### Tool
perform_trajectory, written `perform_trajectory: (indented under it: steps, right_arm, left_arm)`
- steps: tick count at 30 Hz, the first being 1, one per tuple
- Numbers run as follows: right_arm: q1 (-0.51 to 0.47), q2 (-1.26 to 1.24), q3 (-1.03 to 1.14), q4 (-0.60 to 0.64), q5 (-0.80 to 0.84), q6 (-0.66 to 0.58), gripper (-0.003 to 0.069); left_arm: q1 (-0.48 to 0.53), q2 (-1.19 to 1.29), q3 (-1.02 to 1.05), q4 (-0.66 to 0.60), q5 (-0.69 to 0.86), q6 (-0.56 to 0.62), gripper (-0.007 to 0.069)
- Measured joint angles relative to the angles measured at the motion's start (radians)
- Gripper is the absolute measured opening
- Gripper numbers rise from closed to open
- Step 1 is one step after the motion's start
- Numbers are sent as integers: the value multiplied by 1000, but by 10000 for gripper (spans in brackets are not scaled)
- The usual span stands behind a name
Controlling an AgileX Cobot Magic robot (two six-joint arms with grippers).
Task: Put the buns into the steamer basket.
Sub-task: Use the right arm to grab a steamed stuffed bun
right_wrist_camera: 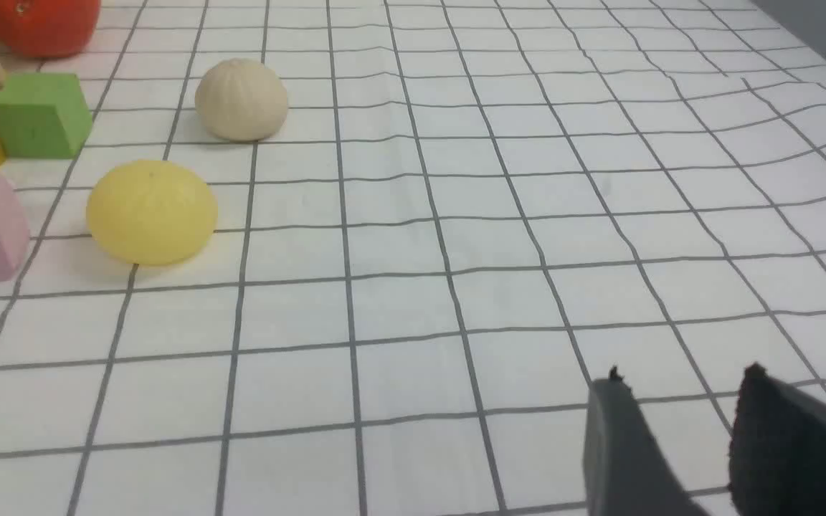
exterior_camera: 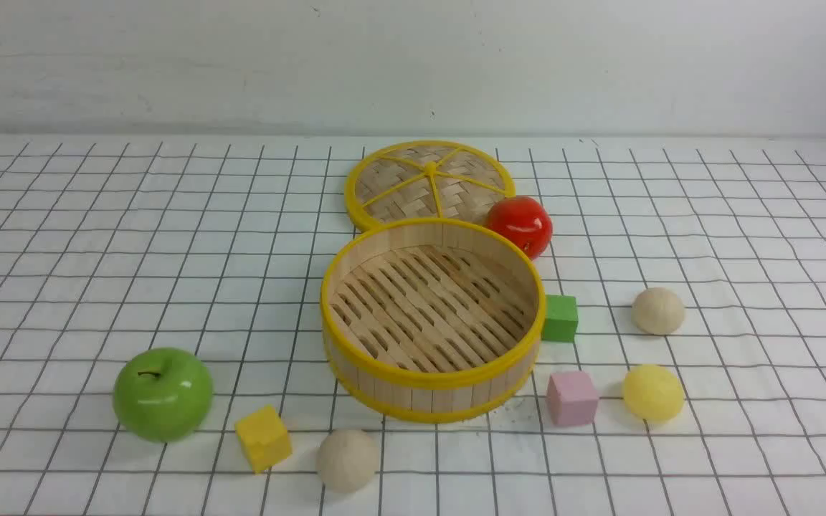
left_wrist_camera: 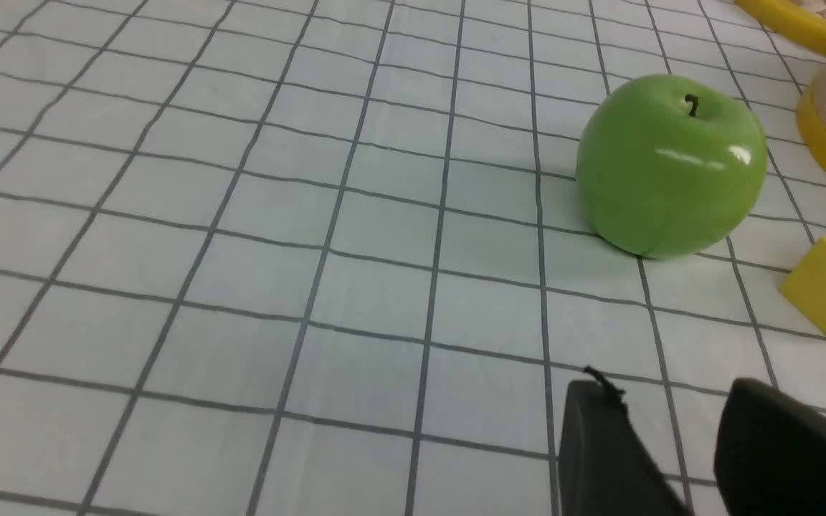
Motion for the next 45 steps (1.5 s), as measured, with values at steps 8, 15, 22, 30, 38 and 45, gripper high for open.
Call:
perform_trajectory:
  steps: [8,15,22,30,38,45]
  right_arm:
    - [0,0,0,1,0,0,241]
    - [0,0,0,1,0,0,241]
    - [0,0,0,1,0,0,241]
    - [-1,0,0,-1,0,0,241]
    - [-1,0,8,40,-152,53,241]
    - [-1,0,8,62,-390,123,241]
  left_arm:
    - [0,0,0,0,0,0,238]
    - [0,0,0,0,0,0,238]
    - [0,0,0,0,0,0,238]
    - [0,0,0,0,0,0,238]
    - [0,0,0,0,0,0,238]
    - [0,0,0,11,0,0,238]
